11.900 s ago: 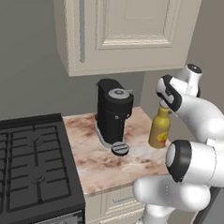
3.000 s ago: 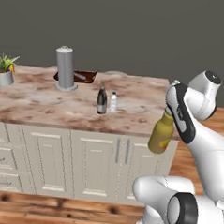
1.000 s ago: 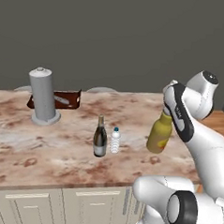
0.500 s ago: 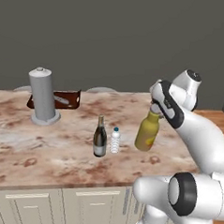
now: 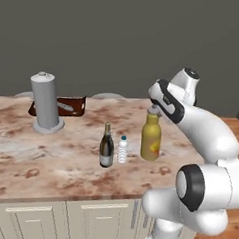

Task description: Place the drinks on the dining counter in a tight cluster.

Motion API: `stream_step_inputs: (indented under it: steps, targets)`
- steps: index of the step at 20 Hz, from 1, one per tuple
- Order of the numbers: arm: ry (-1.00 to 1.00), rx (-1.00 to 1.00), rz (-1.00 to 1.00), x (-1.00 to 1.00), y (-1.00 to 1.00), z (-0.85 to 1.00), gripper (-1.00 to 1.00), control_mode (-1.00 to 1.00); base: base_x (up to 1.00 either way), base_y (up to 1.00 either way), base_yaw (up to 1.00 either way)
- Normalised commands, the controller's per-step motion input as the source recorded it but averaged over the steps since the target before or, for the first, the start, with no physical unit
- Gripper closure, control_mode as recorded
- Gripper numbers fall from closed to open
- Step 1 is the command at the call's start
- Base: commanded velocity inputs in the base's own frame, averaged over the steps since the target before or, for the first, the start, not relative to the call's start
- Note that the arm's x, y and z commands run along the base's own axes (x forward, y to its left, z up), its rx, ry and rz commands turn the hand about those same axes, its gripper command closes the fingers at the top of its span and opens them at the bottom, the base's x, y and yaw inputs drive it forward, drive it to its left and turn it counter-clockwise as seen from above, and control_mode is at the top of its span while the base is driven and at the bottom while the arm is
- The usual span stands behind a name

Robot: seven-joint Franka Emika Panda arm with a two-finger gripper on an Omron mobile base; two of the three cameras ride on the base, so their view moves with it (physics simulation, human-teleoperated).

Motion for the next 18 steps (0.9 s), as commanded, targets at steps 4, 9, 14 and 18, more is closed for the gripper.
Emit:
stream_step_inputs:
  steps: [4, 9, 14, 18]
  targets:
    - [0.0, 0.01, 0.0, 0.12, 0.33, 0.0, 1.0, -1.0, 0.0, 0.0, 0.0]
    - [0.0, 0.05, 0.0, -0.1, 0.08, 0.0, 1.0, -1.0, 0.0, 0.0, 0.0]
    - [0.0, 0.05, 0.0, -0.36, -0.02, 0.01, 1.0, -1.0, 0.0, 0.0, 0.0]
    - [0.0, 0.01, -0.01, -0.39, -0.01, -0.01, 1.0, -1.0, 0.0, 0.0, 0.0]
